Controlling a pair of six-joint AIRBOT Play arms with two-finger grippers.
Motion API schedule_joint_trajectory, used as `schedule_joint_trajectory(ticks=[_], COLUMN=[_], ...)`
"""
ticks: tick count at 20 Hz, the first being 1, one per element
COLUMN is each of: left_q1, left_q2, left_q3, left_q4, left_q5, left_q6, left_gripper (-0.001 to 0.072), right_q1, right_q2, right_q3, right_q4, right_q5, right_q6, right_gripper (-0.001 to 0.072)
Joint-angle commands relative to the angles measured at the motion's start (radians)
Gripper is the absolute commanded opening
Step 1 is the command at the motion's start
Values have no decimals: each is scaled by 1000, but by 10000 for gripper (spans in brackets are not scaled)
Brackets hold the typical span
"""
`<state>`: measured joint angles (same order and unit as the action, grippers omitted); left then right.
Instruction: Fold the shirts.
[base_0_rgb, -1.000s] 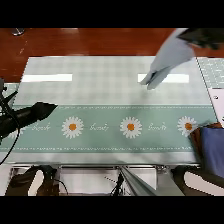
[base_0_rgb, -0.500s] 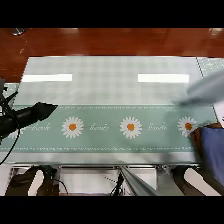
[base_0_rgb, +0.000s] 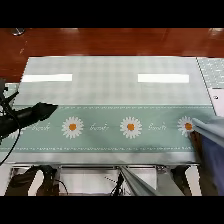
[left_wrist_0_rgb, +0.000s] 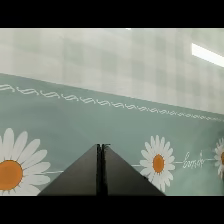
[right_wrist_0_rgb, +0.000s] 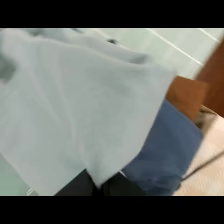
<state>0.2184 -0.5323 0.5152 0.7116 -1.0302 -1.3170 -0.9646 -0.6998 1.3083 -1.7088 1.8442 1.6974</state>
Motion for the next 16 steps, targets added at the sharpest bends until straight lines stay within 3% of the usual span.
schedule_joint_trajectory(ticks=[1,2,3,4,5,7,8,10,11,13,14,15,16], left_q1=[-29,-40,-53,-62,-69,-78,-80,-82,-82,-82,-82,-82,-87], left_q2=[0,0,0,0,0,0,0,0,0,-14,-35,-67,-108], left_q3=[0,0,0,0,0,0,0,0,2,39,90,165,253], left_q4=[-9,-9,-9,-9,-9,-9,-11,-50,-84,-143,-144,-144,-143], left_q5=[1,1,2,3,9,27,35,58,79,114,114,111,102], left_q6=[0,0,0,0,0,0,0,1,10,93,106,106,128], left_gripper=[21,21,21,20,21,21,21,20,20,19,19,18,18], right_q1=[-91,-91,-91,-91,-91,-91,-91,-91,-91,-90,-76,-24,59], right_q2=[82,89,89,82,69,49,40,16,3,-28,-44,-59,-71], right_q3=[-55,-56,-56,-56,-56,-56,-56,-55,-55,-55,-55,-49,-38], right_q4=[-90,-101,-119,-131,-129,-39,71,292,421,765,955,1065,1046], right_q5=[9,7,7,7,7,-46,-94,-185,-236,-363,-452,-541,-604], right_q6=[9,10,21,33,26,-7,-39,-54,-69,-139,-206,-295,-352], right_gripper=[22,22,109,441,632,586,541,520,403,70,21,20,20])
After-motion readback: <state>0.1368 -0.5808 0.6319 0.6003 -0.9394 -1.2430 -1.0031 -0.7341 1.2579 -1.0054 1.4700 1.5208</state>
